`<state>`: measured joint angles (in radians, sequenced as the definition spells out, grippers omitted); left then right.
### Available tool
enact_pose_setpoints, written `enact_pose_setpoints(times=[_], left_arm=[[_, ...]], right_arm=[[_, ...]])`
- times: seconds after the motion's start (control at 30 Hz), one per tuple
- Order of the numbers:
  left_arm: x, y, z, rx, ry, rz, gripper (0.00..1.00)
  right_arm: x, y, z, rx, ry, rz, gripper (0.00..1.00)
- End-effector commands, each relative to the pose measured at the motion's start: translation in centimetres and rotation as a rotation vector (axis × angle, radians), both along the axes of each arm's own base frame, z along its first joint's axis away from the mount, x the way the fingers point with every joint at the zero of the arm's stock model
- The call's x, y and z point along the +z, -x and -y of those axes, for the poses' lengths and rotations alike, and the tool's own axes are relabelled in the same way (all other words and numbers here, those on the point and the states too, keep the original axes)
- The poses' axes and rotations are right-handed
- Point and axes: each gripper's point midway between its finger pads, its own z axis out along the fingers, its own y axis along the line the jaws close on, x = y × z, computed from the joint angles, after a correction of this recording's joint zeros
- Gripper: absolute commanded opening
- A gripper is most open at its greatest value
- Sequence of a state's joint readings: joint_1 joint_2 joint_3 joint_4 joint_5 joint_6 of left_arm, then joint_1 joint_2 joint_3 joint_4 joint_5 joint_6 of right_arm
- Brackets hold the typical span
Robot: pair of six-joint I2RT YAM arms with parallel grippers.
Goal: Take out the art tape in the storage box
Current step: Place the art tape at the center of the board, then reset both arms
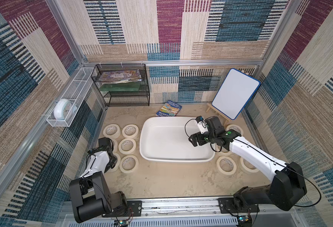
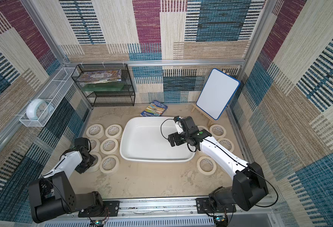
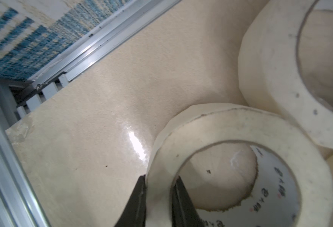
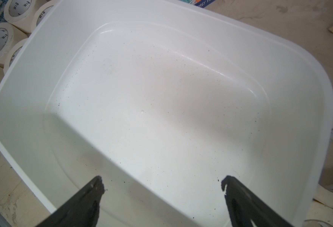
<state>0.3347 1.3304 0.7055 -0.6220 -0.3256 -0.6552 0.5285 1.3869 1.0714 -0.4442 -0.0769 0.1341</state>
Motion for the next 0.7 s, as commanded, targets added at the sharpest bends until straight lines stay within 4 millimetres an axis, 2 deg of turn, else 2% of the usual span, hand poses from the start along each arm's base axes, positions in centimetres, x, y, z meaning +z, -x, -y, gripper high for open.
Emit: enact_pose_setpoints(times=[0.0,0.1,0.23,0.3,0.43,0.53,0.6,0.67], left_arm=[[-0.1,-1.1,0.7,-0.053,0.041,0.029,0.53],[0.7,-1.2,0.6,-0.077,0.030,0.037,0.77],[2.7,-1.2,0.8,-0.110,0.002,0.079,0.91],[4.4,-1.2,1.0,-0.141,-0.025,0.121,1.00],[7.3,-1.0,2.1,-0.228,-0.065,0.187,0.99],[9.0,-0.7,4.0,-0.328,-0.103,0.225,0.99],[10.2,-0.9,5.6,-0.416,-0.143,0.273,0.99],[11.4,-2.0,7.2,-0.529,-0.181,0.340,0.99]], right_arm=[[0.4,-0.4,0.2,-0.016,0.008,0.023,0.99],[0.6,-0.6,0.4,-0.025,0.011,0.029,0.99],[1.0,-0.7,0.4,-0.027,0.009,0.037,0.99],[1.5,-0.8,0.4,-0.031,0.006,0.050,0.99],[2.8,-1.3,1.5,-0.091,0.011,0.093,0.99],[3.5,-2.0,3.3,-0.162,0.034,0.121,0.99],[3.6,-2.5,5.2,-0.227,0.048,0.143,0.99],[3.8,-3.2,7.2,-0.295,0.046,0.164,0.99]])
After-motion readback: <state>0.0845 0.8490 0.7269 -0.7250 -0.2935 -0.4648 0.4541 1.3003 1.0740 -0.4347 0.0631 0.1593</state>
